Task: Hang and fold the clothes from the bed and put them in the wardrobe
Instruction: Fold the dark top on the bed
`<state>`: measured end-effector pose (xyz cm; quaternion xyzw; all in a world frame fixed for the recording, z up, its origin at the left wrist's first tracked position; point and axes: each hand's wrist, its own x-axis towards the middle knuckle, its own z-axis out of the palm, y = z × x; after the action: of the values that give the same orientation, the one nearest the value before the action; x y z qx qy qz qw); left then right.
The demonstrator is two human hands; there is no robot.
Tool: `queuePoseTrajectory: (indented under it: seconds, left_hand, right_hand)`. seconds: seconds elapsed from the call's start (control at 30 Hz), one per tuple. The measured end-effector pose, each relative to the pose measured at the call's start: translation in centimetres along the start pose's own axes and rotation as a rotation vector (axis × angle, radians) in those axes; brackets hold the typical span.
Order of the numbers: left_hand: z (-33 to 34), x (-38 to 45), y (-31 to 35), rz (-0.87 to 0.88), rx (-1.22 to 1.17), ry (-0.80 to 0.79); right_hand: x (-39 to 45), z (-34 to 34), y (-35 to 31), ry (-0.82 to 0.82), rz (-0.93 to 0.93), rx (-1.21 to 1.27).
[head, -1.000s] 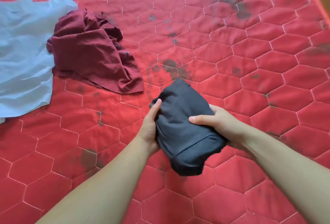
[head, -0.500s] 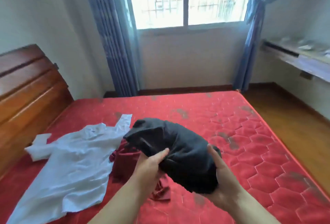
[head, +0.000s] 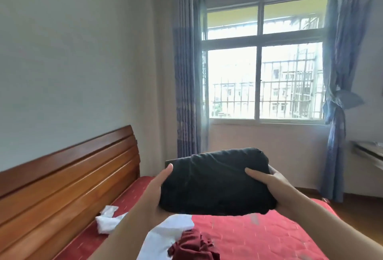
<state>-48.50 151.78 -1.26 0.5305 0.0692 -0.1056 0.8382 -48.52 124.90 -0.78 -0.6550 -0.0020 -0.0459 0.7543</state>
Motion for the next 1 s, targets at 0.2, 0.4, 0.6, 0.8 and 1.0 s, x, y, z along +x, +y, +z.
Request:
queuePoseTrajectory:
  seconds: [0.2,0.4,0.6,0.8,1.0]
  left_hand:
    - [-3.8,-5.3,-0.9,0.158,0.384,0.444]
    - [-6.0,-10.0,-4.2,0.395,0.294,0.737]
    - [-7.6,-18.4,-6.8,0.458,0.417,1.085]
    - [-13.6,-32.4,-6.9,0.447,0.353,1.303]
    - [-21.8,-49.6,-8.1,0.459,0.289,1.581]
  right_hand:
    - [-0.9,5.0,-0.2,-0.242,-0.016,-0.153]
    - [-2.3,6.6,3.4,-0.388,0.090,-0.042]
    - [-6.6,10.5,6.8,-0.515,0.218,0.027]
    - [-15.5,21.6,6.9,-0.793,0.221,-0.010]
    - [-29.3,36.0,8.6,-1.131,0.222,-0.060]
